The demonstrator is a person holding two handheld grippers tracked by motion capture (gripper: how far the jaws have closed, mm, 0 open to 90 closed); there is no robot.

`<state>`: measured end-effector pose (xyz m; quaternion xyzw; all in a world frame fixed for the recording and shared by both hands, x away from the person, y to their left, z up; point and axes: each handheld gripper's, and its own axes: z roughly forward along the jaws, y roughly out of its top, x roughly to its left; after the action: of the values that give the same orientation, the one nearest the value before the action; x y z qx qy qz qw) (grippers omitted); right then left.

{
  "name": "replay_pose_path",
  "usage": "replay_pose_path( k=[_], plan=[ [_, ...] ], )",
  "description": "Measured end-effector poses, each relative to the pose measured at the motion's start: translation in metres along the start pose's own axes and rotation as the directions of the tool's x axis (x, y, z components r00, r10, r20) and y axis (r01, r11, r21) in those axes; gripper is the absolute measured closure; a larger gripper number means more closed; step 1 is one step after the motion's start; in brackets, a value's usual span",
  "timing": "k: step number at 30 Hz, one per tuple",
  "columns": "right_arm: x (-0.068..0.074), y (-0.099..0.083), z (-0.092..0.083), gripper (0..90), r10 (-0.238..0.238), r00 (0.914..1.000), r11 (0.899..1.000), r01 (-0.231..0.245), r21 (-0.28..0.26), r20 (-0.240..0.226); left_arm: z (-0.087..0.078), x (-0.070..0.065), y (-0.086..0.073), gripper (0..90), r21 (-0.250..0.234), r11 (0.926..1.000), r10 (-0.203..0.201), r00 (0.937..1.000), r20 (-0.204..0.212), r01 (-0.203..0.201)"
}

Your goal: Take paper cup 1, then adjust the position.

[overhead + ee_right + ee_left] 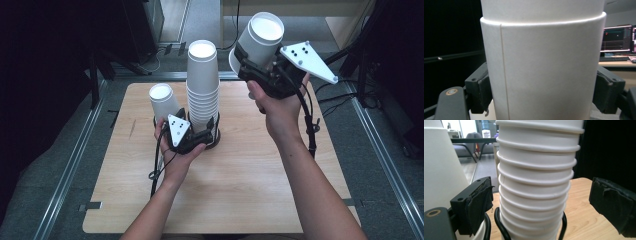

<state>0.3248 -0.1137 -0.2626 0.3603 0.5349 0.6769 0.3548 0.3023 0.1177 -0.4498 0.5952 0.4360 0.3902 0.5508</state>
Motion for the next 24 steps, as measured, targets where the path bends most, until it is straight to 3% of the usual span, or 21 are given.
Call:
replay_pose_path(
  k=[2, 3, 5, 13, 18, 19, 24],
  plan=[
    [-0.001, -0.003, -0.002, 18.4, -0.011, 0.9999, 1.0, 0.011, 0.003, 0.001, -0.003, 0.0, 0.0, 5.4, -0.001, 1.0, -0.003, 1.0, 0.004, 0.003],
    [-0.003, -0.012, -0.008, 18.3, -0.051, 0.9986, 0.998, 0.05, 0.022, 0.015, -0.009, -0.001, -0.001, 5.4, -0.003, 1.0, -0.006, 0.9999, 0.011, 0.006],
    [-0.003, -0.019, -0.013, 18.3, -0.063, 0.9979, 0.997, 0.063, 0.038, 0.016, -0.015, -0.002, -0.001, 5.4, -0.003, 1.0, -0.005, 0.9998, 0.019, 0.005],
    [-0.009, -0.059, -0.038, 18.2, -0.07, 0.9975, 0.991, 0.068, 0.113, 0.012, -0.037, -0.001, -0.009, 5.4, 0.003, 0.9999, -0.014, 0.9994, 0.031, 0.014],
    [-0.01, -0.079, -0.05, 18.1, -0.108, 0.994, 0.984, 0.104, 0.146, 0.021, -0.042, -0.002, -0.016, 5.4, 0.022, 0.9996, -0.017, 0.9989, 0.044, 0.016],
    [-0.011, -0.09, -0.057, 18.1, -0.122, 0.9922, 0.98, 0.116, 0.163, 0.026, -0.045, -0.003, -0.018, 5.3, 0.038, 0.9992, -0.018, 0.9985, 0.051, 0.016],
    [-0.017, -0.115, -0.076, 18.1, -0.134, 0.9905, 0.971, 0.125, 0.204, 0.032, -0.049, -0.006, -0.02, 5.3, 0.059, 0.9982, -0.017, 0.9972, 0.073, 0.013]
  ],
)
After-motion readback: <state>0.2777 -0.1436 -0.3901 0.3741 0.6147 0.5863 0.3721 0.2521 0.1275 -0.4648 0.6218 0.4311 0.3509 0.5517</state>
